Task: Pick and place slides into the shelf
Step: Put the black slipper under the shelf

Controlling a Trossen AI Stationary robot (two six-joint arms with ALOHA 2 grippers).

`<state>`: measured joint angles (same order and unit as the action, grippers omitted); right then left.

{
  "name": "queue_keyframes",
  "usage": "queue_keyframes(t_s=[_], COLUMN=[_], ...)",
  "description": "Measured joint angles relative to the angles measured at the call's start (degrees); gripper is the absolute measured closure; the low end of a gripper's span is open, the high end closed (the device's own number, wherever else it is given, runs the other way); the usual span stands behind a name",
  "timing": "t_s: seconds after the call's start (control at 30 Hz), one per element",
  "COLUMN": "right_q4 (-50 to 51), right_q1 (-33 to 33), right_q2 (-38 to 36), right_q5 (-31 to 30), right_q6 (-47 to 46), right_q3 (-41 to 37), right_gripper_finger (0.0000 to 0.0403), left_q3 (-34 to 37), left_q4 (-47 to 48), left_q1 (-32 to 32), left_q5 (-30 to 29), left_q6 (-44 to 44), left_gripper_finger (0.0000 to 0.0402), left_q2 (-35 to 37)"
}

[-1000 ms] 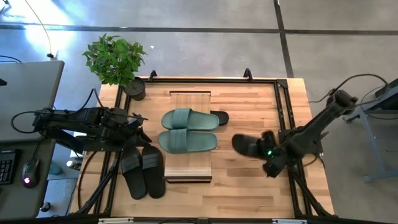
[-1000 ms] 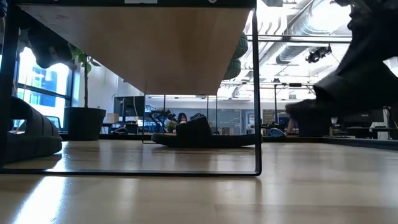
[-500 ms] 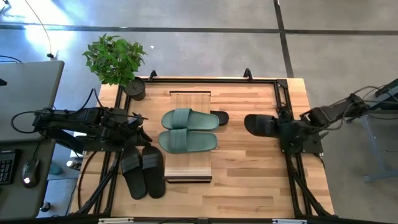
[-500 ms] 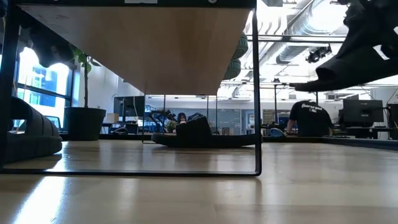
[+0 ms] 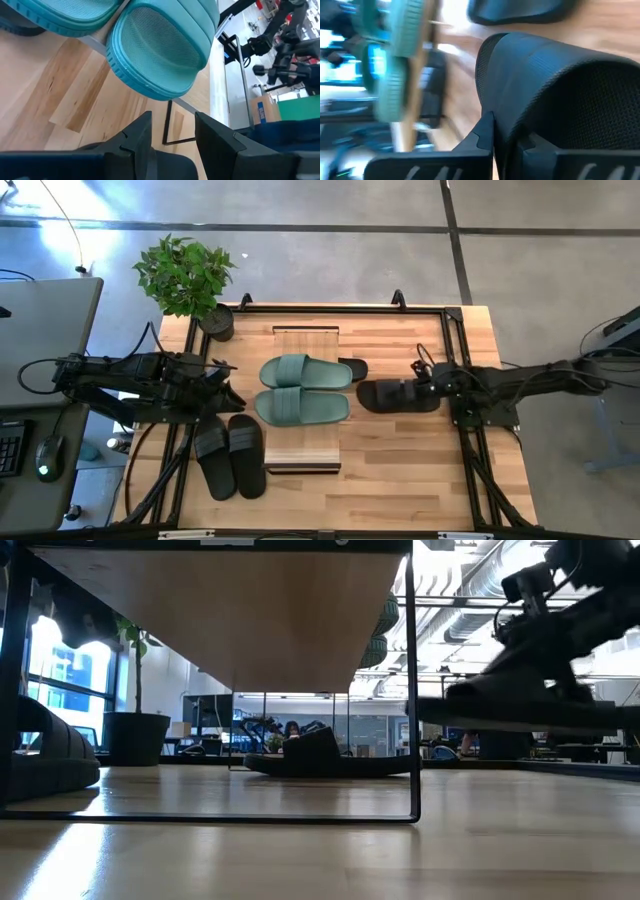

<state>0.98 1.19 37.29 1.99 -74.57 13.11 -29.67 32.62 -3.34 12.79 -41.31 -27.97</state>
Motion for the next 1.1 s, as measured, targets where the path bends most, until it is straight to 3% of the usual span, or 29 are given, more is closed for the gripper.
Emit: queue_keyframes(t_s=[0.2, 0.37, 0.53, 0.73, 1.1], right_q4=[-4.21, -16.60, -21.09, -37.88, -32.79], right_q1=[1.43, 1.49, 2.66, 5.24, 5.84], right_q2=[7.12, 15.37, 23.29, 33.54, 49.31], right_q5=[2.91, 5.28, 5.81, 7.67, 13.13], right_q6=[0.08, 2.45, 2.63, 3.22, 8.03], right_q3=[-2.92, -2.65, -2.63, -2.19, 12.74], right_gripper_finger=[0.0403, 0.0403, 0.0403, 0.0403, 0.0403], left_q3=[0.00, 0.00, 0.00, 0.00, 0.00], left_q4=[0.02, 0.04, 0.04, 0.04, 0.07], left_q1=[-0.01, -0.02, -0.01, -0.01, -0.01], left_q5=[-1.07, -2.71, -3.45, -3.54, -4.76], left_q6=[-1.16, -1.21, -1.38, -2.61, -4.12], left_gripper_finger=[0.0268, 0.0268, 0.0268, 0.0268, 0.0268], left_q2=[0.00, 0.00, 0.00, -0.01, 0.00])
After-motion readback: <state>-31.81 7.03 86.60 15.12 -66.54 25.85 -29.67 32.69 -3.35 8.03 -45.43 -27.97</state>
